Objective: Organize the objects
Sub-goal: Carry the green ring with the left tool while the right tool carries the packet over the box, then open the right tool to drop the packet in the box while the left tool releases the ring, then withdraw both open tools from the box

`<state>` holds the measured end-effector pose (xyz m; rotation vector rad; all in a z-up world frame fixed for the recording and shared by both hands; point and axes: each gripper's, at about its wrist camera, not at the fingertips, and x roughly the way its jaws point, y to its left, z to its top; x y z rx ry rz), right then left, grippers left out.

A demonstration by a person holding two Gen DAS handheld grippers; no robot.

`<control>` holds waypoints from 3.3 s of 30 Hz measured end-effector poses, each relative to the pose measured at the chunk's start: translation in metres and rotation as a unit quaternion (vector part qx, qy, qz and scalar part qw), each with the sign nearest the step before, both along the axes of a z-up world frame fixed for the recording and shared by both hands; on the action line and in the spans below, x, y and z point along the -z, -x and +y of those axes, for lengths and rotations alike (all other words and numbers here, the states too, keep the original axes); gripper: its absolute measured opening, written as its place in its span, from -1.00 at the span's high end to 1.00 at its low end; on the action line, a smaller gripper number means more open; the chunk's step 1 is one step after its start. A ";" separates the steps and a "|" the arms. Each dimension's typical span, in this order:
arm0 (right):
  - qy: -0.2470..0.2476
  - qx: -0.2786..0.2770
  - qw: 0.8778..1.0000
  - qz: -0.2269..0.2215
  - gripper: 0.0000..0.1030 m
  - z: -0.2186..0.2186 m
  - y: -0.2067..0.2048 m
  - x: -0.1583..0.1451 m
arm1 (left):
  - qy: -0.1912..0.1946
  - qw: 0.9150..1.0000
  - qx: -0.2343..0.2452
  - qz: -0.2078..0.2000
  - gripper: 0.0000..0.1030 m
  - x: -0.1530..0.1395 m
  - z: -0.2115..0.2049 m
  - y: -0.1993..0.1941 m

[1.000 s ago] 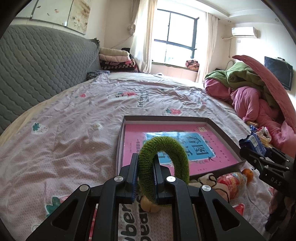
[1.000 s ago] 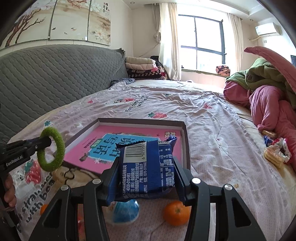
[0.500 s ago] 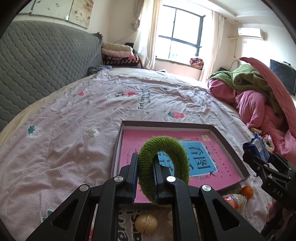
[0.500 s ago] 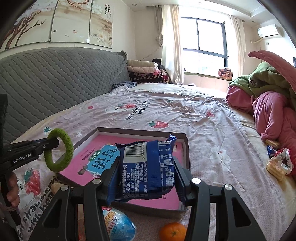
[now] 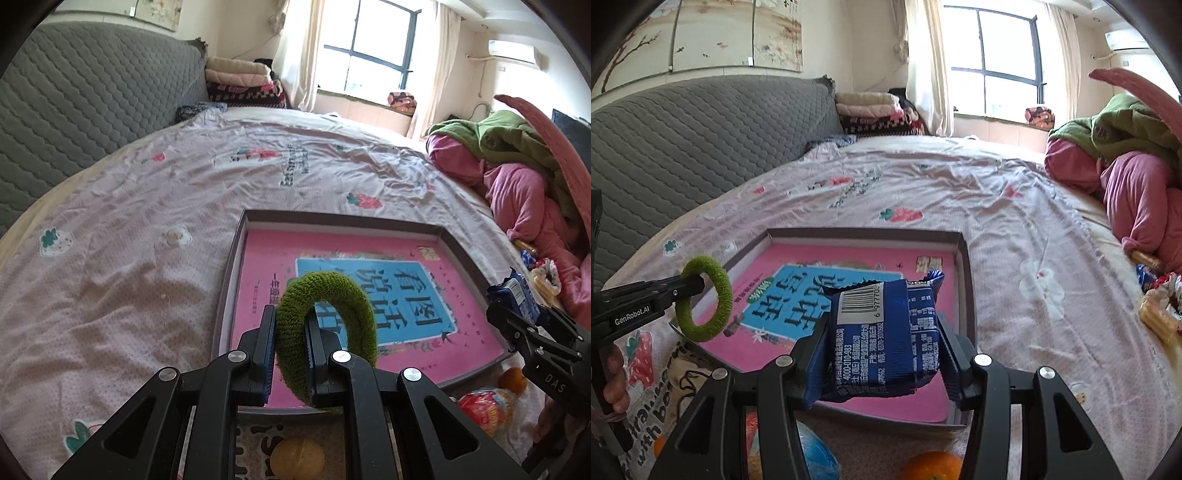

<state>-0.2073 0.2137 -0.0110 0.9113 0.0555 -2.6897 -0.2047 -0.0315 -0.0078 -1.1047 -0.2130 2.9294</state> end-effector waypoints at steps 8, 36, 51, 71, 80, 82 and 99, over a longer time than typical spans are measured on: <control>-0.007 0.011 1.000 -0.025 -0.01 0.001 0.006 0.014 | 0.000 1.000 -0.007 -0.006 0.73 0.010 -0.004 0.007; -0.067 0.021 0.996 -0.051 -0.05 -0.006 0.013 0.029 | 0.024 0.999 -0.010 -0.041 0.21 0.026 0.000 0.018; -0.033 0.028 0.998 -0.035 -0.09 0.004 0.007 0.015 | 0.013 0.999 -0.034 -0.016 -0.17 0.008 -0.008 -0.004; -0.005 -0.001 1.000 0.030 -0.22 0.004 -0.043 -0.021 | 0.027 0.999 -0.014 0.041 -0.44 -0.025 0.021 -0.055; 0.000 -0.017 0.999 0.042 -0.22 0.000 -0.064 -0.028 | 0.031 0.999 -0.011 0.042 -0.45 -0.028 0.029 -0.074; -0.002 -0.017 0.999 0.049 -0.23 -0.002 -0.070 -0.031 | 0.032 0.999 -0.010 0.043 -0.45 -0.028 0.031 -0.077; 0.011 -0.029 0.998 0.062 -0.24 -0.006 -0.095 -0.035 | 0.052 0.998 -0.003 0.039 -0.45 -0.030 0.031 -0.104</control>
